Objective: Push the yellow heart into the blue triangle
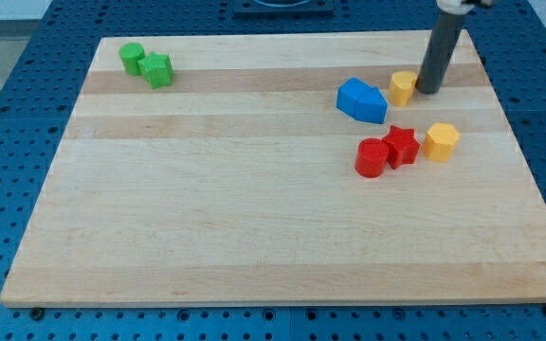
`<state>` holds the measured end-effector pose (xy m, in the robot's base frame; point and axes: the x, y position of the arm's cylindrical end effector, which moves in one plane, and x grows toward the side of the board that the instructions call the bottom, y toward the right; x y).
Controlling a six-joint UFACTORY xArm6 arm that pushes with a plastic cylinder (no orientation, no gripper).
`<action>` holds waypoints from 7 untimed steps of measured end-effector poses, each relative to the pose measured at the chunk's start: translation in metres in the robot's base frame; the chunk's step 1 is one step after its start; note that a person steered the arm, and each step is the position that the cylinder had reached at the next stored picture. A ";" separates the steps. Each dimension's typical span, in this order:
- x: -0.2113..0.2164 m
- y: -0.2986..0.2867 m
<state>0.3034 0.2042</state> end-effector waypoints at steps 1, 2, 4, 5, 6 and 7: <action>-0.062 -0.014; -0.080 -0.017; -0.053 -0.019; -0.023 -0.015; 0.011 -0.012; 0.042 -0.018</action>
<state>0.3452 0.1866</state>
